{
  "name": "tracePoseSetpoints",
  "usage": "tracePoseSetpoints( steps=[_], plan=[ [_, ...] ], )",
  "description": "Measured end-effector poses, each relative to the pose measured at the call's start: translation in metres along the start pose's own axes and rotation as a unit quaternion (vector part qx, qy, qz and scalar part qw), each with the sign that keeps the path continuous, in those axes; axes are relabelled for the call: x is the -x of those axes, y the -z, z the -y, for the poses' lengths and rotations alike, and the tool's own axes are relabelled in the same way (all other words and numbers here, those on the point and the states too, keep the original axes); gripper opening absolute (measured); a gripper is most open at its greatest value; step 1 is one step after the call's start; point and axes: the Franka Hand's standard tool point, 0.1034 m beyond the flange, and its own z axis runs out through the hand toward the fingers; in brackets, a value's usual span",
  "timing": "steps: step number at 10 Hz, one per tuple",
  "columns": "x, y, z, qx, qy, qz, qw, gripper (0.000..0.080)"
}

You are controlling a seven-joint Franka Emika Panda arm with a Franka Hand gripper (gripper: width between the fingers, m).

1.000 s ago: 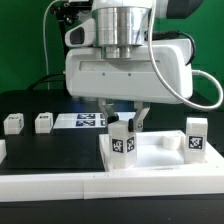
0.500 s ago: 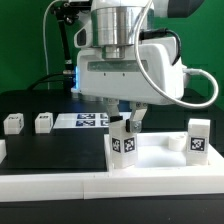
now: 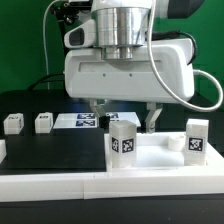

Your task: Assemble square table

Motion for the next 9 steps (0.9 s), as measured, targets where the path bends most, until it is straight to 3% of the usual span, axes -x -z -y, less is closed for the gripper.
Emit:
tracePoseSetpoints(
  steps=[3,7,8,9],
  plan=[
    [0.0014,-0.0004,-0.0010,0.001,0.136,0.007,0.991,0.0649],
    [0.0039,-0.0011,-0.0025,0.009,0.285,0.018,0.958,0.0649],
    [0.0034,-0.0012,-0.0037,0.010,0.299,0.018,0.954,0.0514],
    [0.0035,-0.0012,-0.0036,0.010,0.295,0.018,0.955,0.0514]
  ],
)
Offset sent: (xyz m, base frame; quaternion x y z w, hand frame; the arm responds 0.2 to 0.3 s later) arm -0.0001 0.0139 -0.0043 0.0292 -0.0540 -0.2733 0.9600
